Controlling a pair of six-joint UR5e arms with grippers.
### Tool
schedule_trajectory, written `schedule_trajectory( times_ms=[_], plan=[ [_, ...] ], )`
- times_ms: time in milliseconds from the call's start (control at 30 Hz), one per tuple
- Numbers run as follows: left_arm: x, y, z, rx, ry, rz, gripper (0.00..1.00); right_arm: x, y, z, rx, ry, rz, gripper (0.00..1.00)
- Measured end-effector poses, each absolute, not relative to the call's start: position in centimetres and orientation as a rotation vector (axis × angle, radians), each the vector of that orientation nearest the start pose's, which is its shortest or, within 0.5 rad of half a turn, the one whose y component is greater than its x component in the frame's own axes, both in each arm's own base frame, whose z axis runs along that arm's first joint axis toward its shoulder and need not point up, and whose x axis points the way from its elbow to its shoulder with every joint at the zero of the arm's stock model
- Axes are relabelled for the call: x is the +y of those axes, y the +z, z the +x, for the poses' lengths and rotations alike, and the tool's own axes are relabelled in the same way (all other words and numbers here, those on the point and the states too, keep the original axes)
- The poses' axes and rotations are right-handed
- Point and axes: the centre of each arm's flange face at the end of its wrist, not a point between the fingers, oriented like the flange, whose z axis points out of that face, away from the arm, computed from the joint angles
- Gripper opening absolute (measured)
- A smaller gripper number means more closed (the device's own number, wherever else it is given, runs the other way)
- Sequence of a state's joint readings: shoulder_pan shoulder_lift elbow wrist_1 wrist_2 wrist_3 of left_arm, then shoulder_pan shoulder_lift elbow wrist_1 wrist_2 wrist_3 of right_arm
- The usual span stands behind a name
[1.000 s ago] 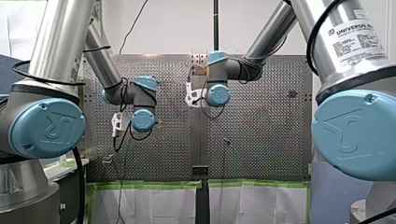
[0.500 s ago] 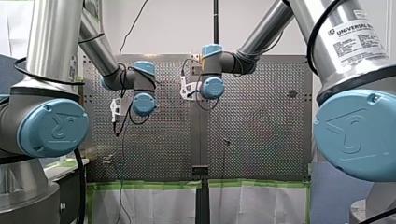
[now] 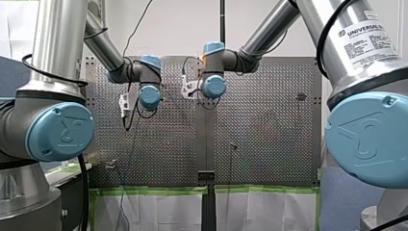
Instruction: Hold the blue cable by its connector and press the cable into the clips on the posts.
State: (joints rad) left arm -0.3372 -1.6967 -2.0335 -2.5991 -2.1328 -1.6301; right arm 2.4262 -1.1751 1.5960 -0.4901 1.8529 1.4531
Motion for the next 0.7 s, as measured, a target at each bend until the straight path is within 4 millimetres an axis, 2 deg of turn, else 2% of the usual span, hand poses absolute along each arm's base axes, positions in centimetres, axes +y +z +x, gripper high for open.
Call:
schedule_trajectory(
  times_ms=[133,300,533,700],
  plan=[
    [-22.0,28.7,41.7,1.575,0.153,-0.223,0.00,-32.7,31.0,54.9,-0.742,1.618,1.569,0.00],
    [-21.7,30.6,42.6,1.568,0.167,-0.224,0.00,-32.3,31.5,55.6,-0.736,1.627,1.579,0.00],
    [-19.9,33.2,42.1,1.562,0.249,-0.248,0.00,-32.3,32.5,56.1,-0.736,1.634,1.573,0.00],
    [-19.7,34.4,41.9,1.576,0.248,-0.227,0.00,-32.4,33.1,56.4,-0.738,1.630,1.575,0.00]
  ],
)
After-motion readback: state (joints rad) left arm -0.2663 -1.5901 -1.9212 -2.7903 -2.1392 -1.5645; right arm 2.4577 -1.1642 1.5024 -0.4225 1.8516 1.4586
